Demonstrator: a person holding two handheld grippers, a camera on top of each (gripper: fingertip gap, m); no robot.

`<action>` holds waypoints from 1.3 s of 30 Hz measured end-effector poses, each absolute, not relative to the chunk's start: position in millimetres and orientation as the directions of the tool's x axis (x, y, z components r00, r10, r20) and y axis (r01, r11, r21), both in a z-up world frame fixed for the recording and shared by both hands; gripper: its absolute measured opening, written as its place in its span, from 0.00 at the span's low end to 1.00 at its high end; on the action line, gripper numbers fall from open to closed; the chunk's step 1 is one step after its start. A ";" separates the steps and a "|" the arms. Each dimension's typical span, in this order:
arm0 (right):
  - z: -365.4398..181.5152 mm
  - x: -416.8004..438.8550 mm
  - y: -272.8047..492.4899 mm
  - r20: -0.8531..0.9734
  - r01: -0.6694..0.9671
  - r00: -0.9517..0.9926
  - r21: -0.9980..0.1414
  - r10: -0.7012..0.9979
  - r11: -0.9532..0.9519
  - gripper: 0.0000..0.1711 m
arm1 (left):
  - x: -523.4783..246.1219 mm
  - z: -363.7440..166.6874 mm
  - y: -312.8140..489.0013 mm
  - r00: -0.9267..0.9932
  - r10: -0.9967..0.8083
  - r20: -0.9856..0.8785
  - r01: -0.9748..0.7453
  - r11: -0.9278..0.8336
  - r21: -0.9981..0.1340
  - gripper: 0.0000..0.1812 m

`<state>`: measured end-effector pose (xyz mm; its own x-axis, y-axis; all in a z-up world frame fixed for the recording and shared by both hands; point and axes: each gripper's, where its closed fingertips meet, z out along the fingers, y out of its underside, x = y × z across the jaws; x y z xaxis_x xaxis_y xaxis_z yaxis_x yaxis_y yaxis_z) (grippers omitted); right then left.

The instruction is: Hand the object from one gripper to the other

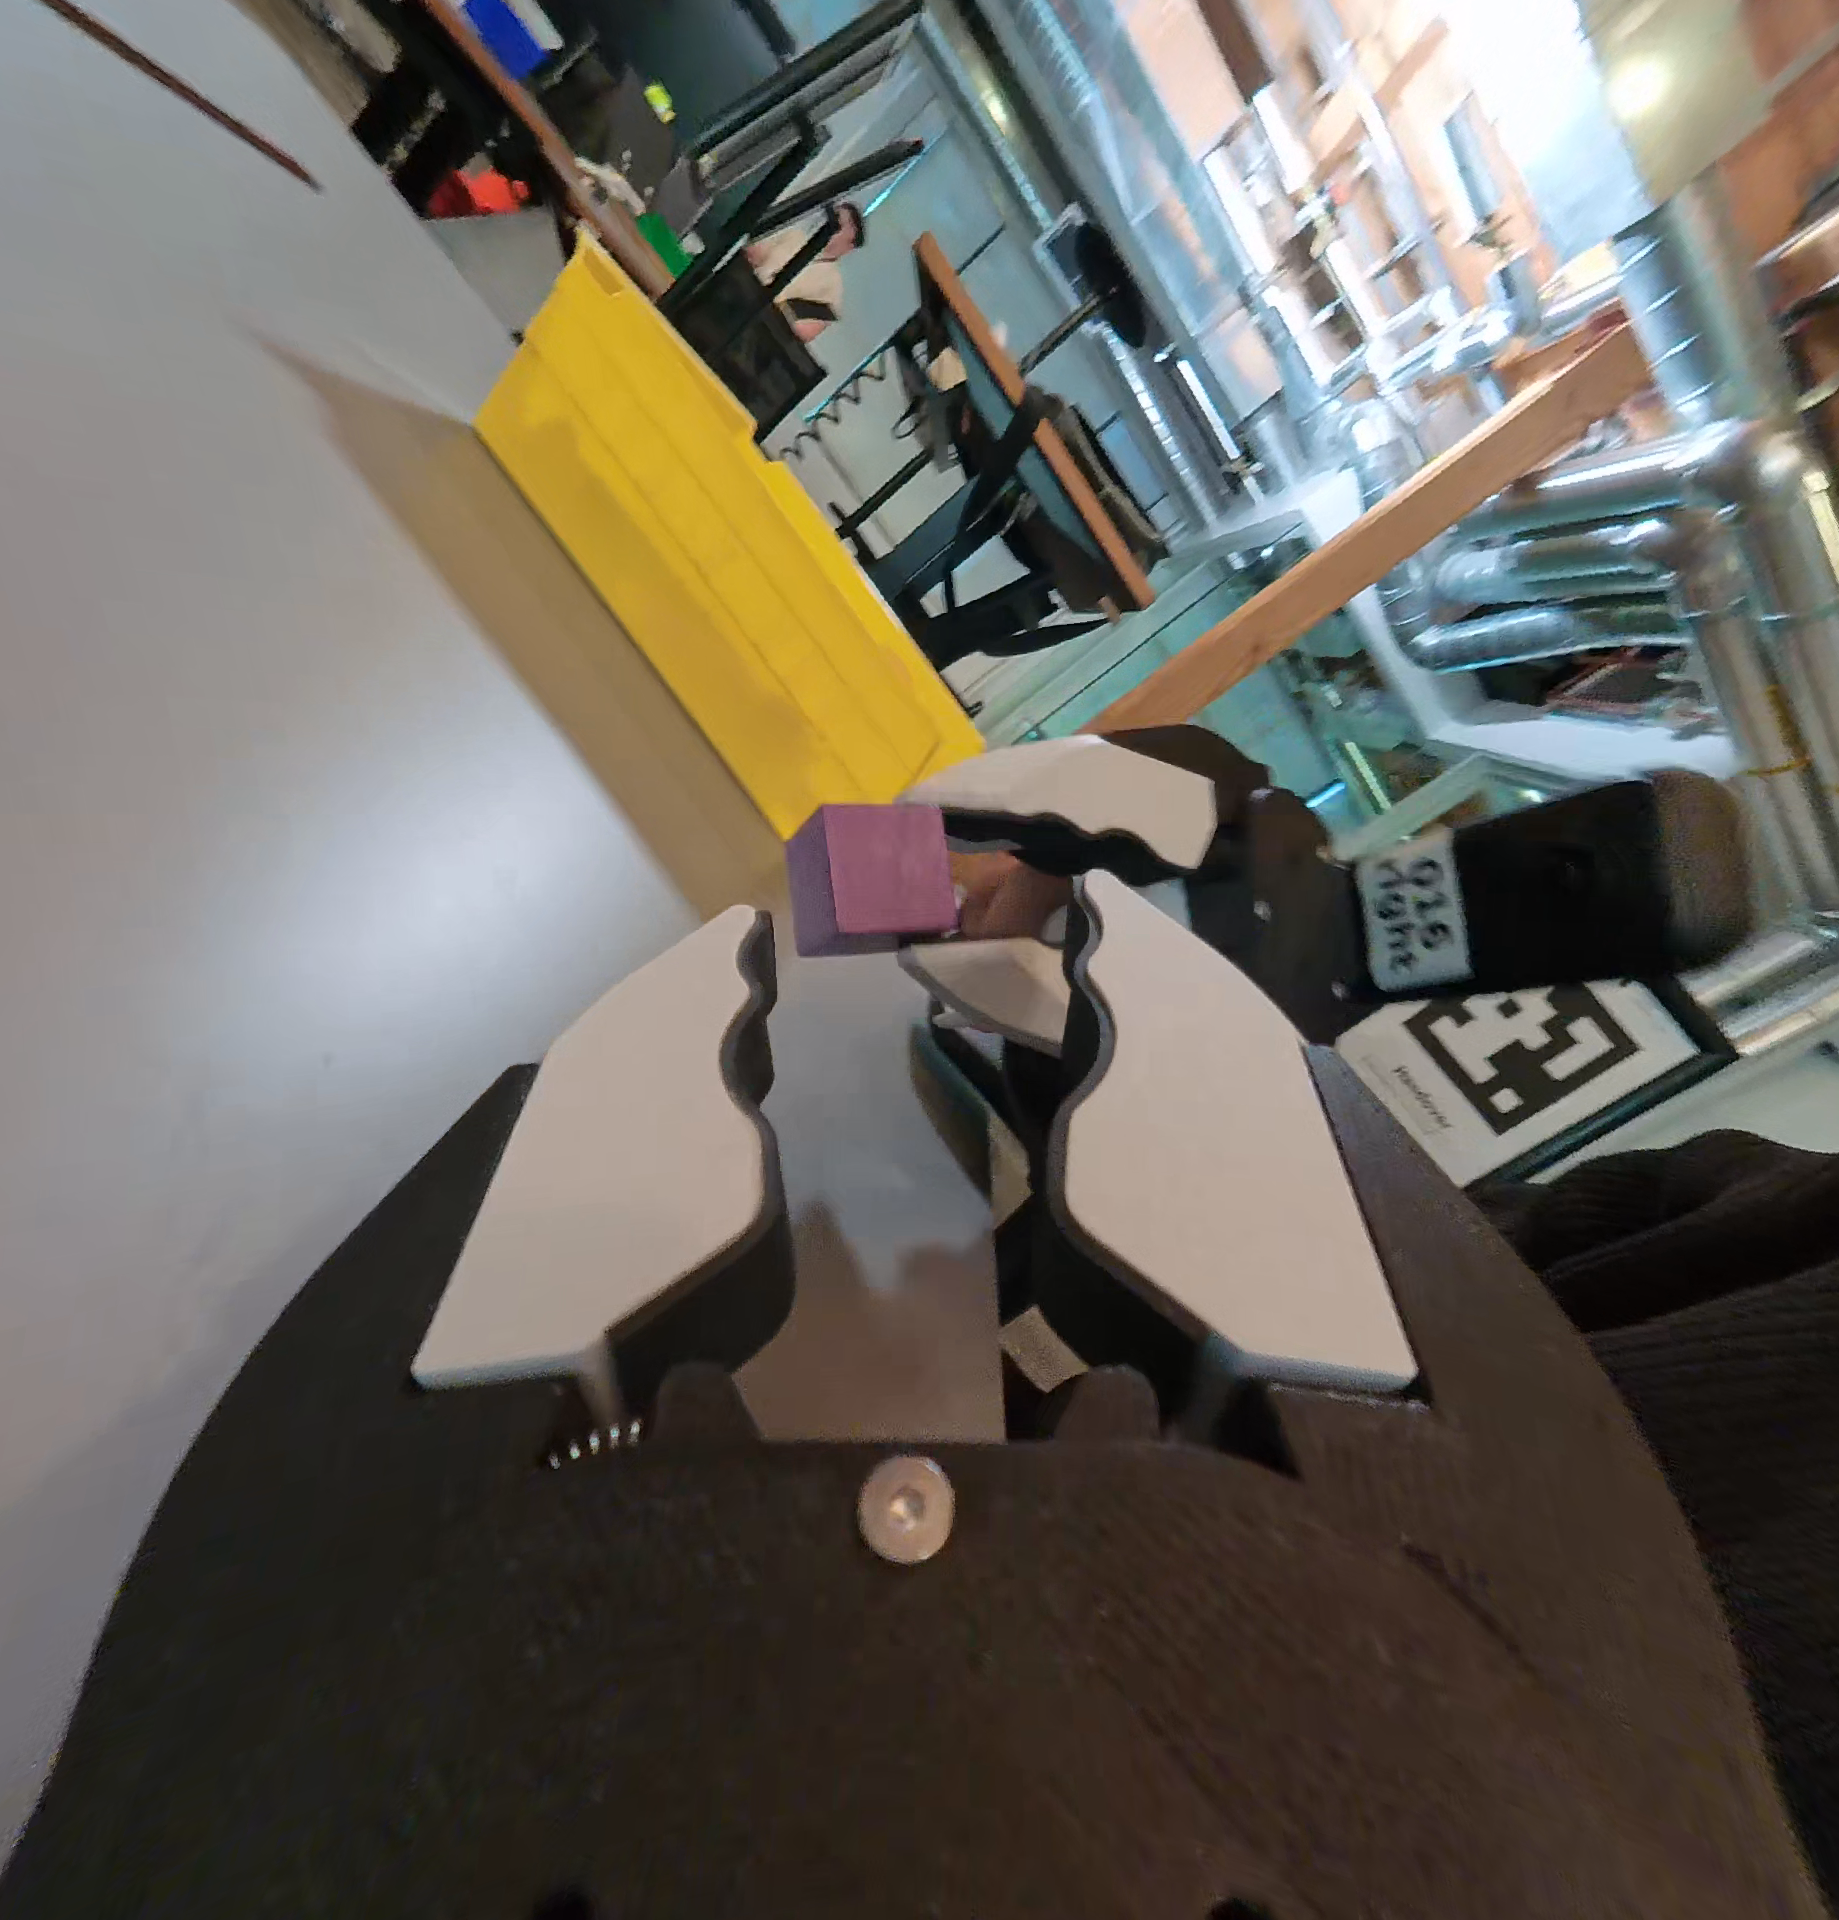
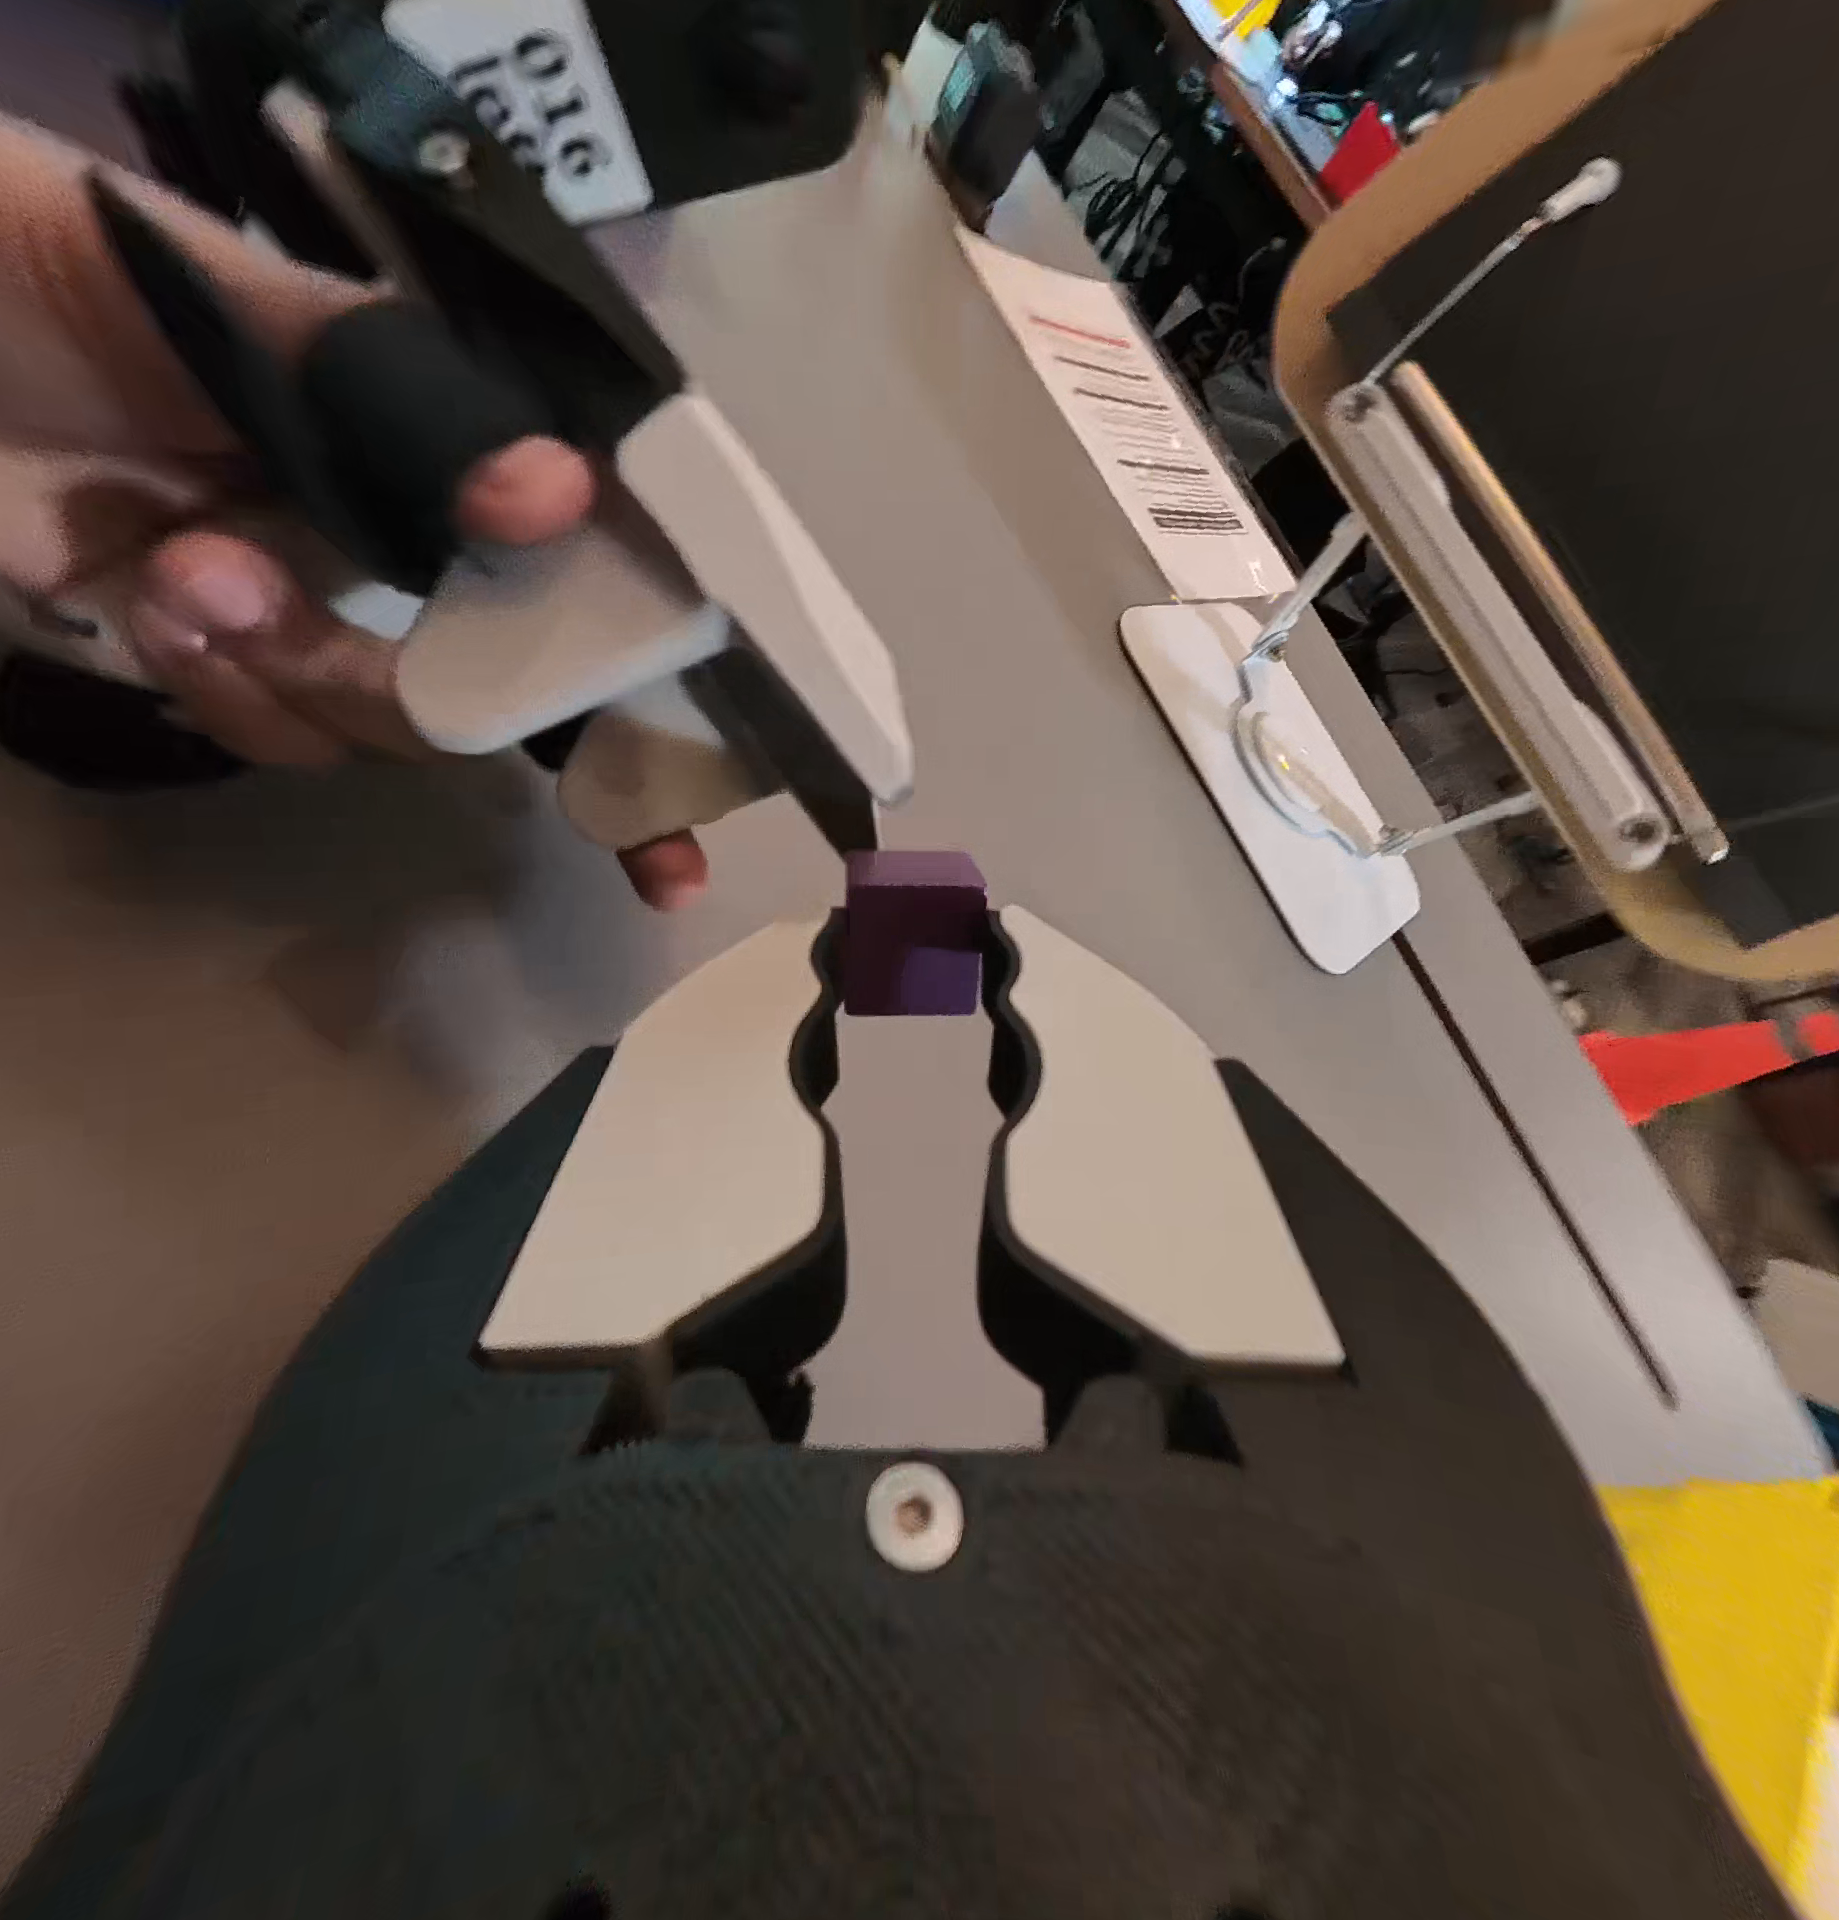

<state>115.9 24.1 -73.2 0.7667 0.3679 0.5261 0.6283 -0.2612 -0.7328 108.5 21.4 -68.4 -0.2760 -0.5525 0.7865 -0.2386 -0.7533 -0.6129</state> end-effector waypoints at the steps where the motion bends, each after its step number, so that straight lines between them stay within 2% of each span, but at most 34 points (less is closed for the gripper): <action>1: -77.1 112.1 23.2 0.561 0.669 0.733 -0.697 0.385 -0.258 0.15 | 109.4 -72.5 21.9 -0.255 -0.564 0.786 -0.247 -0.747 -0.617 0.30; 4: -84.1 106.7 22.0 0.641 0.752 0.654 -0.608 0.403 -0.254 0.15 | 111.2 -85.3 16.6 -0.209 -0.622 0.755 -0.307 -0.691 -0.654 0.26; 9: -90.4 105.4 21.0 0.707 0.818 0.574 -0.514 0.413 -0.257 0.15 | 113.4 -98.4 16.0 -0.129 -0.790 0.600 -0.338 -0.534 -0.775 0.19; 14: -92.5 105.3 21.5 0.753 0.855 0.518 -0.453 0.405 -0.252 0.15 | 113.2 -101.5 15.7 -0.118 -0.823 0.556 -0.350 -0.489 -0.799 0.16; 20: -87.4 105.9 24.5 0.767 0.851 0.525 -0.478 0.369 -0.218 0.15 | 113.4 -96.9 19.5 -0.112 -0.826 0.552 -0.321 -0.496 -0.807 0.16; 27: -72.3 113.7 26.2 0.672 0.744 0.665 -0.634 0.326 -0.210 0.19 | 109.8 -74.5 25.9 -0.196 -0.732 0.653 -0.209 -0.619 -0.757 0.16; 30: -66.9 116.0 27.0 0.547 0.625 0.767 -0.755 0.335 -0.198 0.22 | 105.3 -56.5 28.4 -0.283 -0.667 0.689 -0.131 -0.685 -0.717 0.16; 33: -56.8 119.5 27.0 0.328 0.411 0.877 -0.891 0.352 -0.195 0.24 | 98.9 -38.7 29.3 -0.375 -0.619 0.690 -0.068 -0.724 -0.686 0.15; 36: -42.3 123.7 25.4 -0.006 0.081 0.924 -0.974 0.383 -0.210 0.25 | 93.6 -27.9 30.1 -0.418 -0.628 0.656 -0.016 -0.717 -0.697 0.15; 39: -23.5 121.1 20.2 -0.362 -0.284 0.805 -0.931 0.470 -0.231 0.25 | 91.1 -21.6 27.6 -0.432 -0.669 0.605 0.021 -0.678 -0.735 0.15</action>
<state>121.1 20.2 -23.5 0.8050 0.4699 -0.3621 -0.2839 -0.2309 -0.9306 91.1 27.6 -21.6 -0.4323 -0.6687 0.6050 0.0206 -0.6781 -0.7347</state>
